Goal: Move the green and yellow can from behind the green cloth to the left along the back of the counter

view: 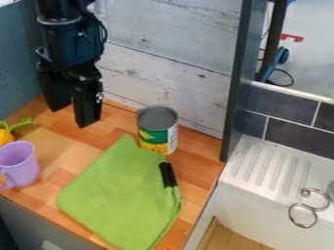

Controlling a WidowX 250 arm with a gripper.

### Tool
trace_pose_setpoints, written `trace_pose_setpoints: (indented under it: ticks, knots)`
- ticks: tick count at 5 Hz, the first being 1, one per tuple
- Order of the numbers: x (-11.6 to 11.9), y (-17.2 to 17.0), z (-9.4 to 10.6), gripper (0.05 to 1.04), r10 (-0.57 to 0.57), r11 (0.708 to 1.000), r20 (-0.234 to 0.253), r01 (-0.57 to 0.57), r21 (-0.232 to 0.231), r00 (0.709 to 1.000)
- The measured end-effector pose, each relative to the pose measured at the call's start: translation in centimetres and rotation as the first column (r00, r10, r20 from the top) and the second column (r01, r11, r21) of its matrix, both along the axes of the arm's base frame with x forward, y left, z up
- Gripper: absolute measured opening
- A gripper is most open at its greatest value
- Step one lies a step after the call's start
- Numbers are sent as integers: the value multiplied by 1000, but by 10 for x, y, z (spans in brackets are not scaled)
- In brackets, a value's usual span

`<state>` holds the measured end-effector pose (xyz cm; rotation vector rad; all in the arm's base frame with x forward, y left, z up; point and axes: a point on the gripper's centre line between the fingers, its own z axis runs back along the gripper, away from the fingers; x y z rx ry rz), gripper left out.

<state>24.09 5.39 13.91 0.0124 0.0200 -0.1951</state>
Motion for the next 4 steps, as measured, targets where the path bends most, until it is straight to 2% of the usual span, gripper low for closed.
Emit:
trace_pose_setpoints:
  ticks: [1, 3, 4]
  knots:
    - [-2, 0, -6, 1001, 6, 1000, -22, -6, -5, 1000]
    - [14, -37, -7, 1001, 63, 997, 48, -64, 33, 997]
    - [26, -54, -10, 1001, 65, 997, 68, -67, 29, 996]
